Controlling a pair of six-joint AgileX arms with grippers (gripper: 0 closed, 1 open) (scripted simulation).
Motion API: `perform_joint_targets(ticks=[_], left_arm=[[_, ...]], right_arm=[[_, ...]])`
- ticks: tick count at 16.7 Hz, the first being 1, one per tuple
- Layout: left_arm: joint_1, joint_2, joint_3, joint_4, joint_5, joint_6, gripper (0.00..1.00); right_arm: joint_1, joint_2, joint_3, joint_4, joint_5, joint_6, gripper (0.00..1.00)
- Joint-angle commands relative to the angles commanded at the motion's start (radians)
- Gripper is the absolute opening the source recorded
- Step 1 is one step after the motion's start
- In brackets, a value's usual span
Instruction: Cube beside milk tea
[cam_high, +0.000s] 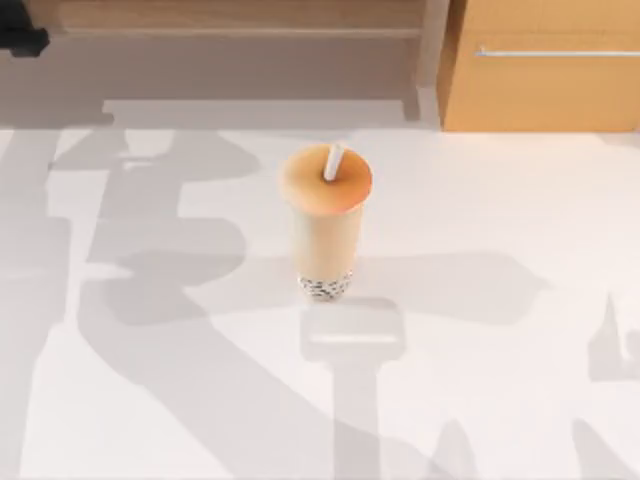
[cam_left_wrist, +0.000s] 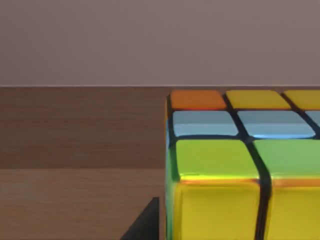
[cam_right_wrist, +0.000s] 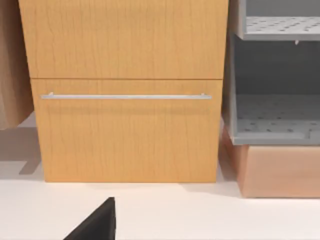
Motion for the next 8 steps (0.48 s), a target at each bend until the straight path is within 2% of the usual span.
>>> perform_joint_targets(ticks=[7,8], left_arm=[[0.000,0.000,0.000,0.000,0.000,0.000,0.02],[0.000,0.000,0.000,0.000,0.000,0.000,0.00]], right_arm=[[0.000,0.000,0.000,0.000,0.000,0.000,1.00],[0.000,0.000,0.000,0.000,0.000,0.000,1.00]])
